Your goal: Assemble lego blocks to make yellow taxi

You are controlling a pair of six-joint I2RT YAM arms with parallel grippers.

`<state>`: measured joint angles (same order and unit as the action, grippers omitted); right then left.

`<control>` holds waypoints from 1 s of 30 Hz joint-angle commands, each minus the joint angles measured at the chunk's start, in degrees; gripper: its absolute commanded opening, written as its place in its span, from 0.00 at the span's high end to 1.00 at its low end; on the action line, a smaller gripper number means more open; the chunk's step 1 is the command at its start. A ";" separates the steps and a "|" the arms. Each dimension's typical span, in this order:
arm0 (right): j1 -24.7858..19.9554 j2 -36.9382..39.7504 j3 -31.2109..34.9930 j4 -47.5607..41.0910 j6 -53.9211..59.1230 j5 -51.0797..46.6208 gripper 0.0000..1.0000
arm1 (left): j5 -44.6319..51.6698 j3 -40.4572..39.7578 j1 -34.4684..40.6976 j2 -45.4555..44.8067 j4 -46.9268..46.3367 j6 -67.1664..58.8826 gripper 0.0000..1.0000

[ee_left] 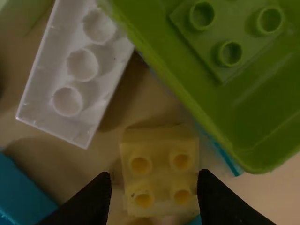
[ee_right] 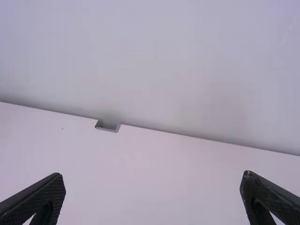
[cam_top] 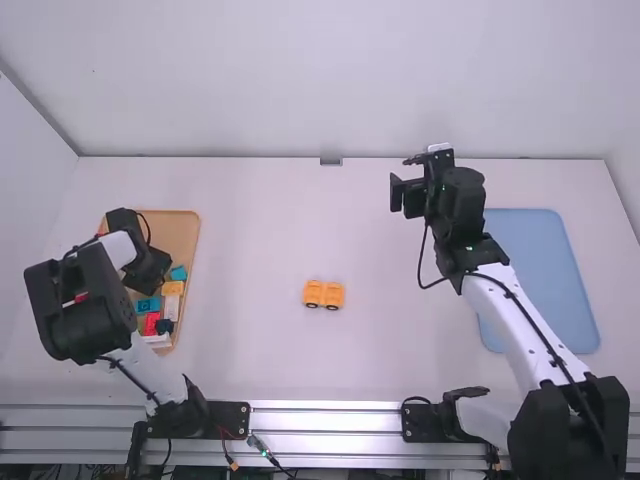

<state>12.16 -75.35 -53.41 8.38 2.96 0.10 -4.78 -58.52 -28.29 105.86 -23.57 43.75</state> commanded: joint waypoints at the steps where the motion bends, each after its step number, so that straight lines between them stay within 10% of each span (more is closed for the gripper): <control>1: 0.33 -0.42 -1.66 0.15 -0.20 -0.11 0.01 | -0.68 1.79 -0.11 0.55 0.79 -0.11 0.51; 30: 0.33 -0.42 -1.66 0.17 -0.17 -0.15 0.01 | -0.61 1.90 -0.11 0.55 0.50 0.35 0.74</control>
<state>12.16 -75.35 -53.41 8.40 3.03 -0.05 -6.09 -57.49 -28.29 105.84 -22.83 43.94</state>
